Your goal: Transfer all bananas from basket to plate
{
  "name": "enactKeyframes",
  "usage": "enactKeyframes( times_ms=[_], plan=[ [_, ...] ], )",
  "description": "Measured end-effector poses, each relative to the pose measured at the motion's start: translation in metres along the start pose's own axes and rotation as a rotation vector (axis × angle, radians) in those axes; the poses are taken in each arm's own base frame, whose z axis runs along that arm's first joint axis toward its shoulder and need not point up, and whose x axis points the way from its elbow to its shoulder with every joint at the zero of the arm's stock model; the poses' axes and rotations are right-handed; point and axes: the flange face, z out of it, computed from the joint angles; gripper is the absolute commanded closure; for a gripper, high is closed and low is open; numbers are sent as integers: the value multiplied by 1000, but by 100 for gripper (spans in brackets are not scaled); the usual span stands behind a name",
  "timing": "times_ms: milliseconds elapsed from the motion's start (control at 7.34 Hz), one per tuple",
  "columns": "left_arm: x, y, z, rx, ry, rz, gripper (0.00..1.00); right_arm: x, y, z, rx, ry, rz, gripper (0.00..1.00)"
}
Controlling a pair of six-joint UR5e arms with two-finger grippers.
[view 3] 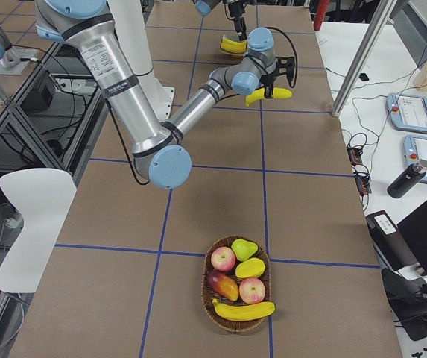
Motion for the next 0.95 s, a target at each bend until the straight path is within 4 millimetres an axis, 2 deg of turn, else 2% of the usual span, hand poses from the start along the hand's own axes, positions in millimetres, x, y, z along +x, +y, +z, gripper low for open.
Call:
enactKeyframes(
  times_ms=[272, 409, 681, 953],
  plan=[
    [60, -8, 0, 10, 106, -45, 0, -57, 35, -6, -4, -91, 76, 100],
    [82, -6, 1, 5, 145, -51, 0, -76, 49, -8, -12, -139, 71, 100],
    [112, 3, 5, -14, 210, -35, 0, -95, 67, -9, -26, -214, 39, 100],
    [125, 9, 7, -22, 244, -22, 0, -108, 78, -16, -36, -253, 22, 100]
  ],
)
